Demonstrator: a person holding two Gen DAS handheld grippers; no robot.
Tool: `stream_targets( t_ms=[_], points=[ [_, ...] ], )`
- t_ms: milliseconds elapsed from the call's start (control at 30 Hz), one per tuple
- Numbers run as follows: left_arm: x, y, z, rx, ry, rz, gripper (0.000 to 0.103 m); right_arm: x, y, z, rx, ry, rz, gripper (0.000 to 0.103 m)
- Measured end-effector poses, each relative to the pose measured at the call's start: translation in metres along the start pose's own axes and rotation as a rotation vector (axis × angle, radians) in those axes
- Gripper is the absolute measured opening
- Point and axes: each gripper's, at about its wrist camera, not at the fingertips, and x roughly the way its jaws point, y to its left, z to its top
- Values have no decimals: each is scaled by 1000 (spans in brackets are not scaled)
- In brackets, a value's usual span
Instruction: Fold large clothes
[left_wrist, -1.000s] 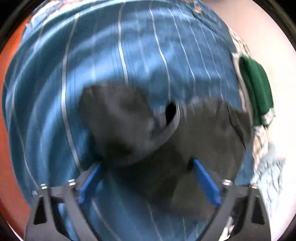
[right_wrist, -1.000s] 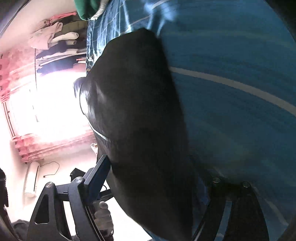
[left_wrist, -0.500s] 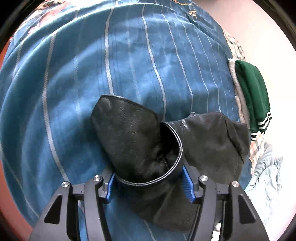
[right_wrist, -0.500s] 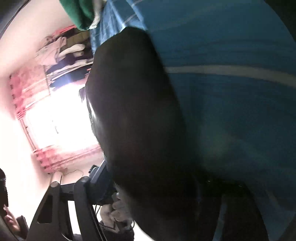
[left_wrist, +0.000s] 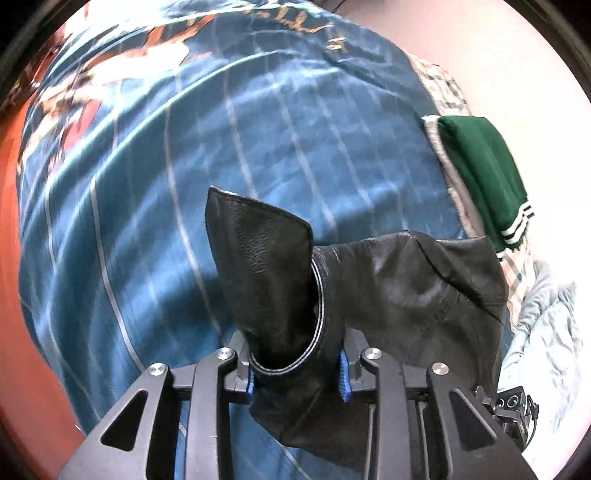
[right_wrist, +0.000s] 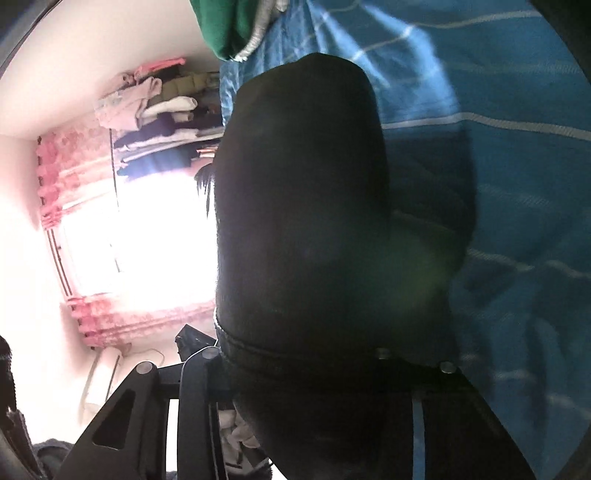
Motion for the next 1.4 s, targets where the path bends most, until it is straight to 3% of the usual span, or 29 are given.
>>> stream_targets(
  t_ms=[300, 400, 533, 667, 767, 1000, 1100, 1233, 1400],
  points=[
    [-32, -62, 56, 81, 38, -135, 28, -54, 81, -2, -14, -121, 41, 40],
    [-39, -91, 93, 125, 54, -195, 28, -63, 114, 8, -17, -179, 80, 40],
    [-42, -145, 155, 199, 53, -278, 28, -58, 174, 47, -32, -286, 135, 40],
    [-38, -218, 222, 288, 41, -368, 28, -59, 224, 106, -64, -377, 176, 40],
    [-31, -267, 259, 339, 11, -407, 28, -67, 256, 170, -89, -424, 223, 40],
    [25, -364, 328, 380, -59, -462, 28, -81, 288, 321, -181, -438, 281, 40],
    [70, -392, 345, 391, -76, -468, 28, -84, 277, 392, -187, -417, 307, 40],
    [141, -404, 357, 409, -49, -442, 28, -76, 226, 474, -119, -372, 273, 40],
    [216, -405, 345, 455, 48, -373, 28, -80, 181, 514, -70, -362, 216, 41]
  ],
)
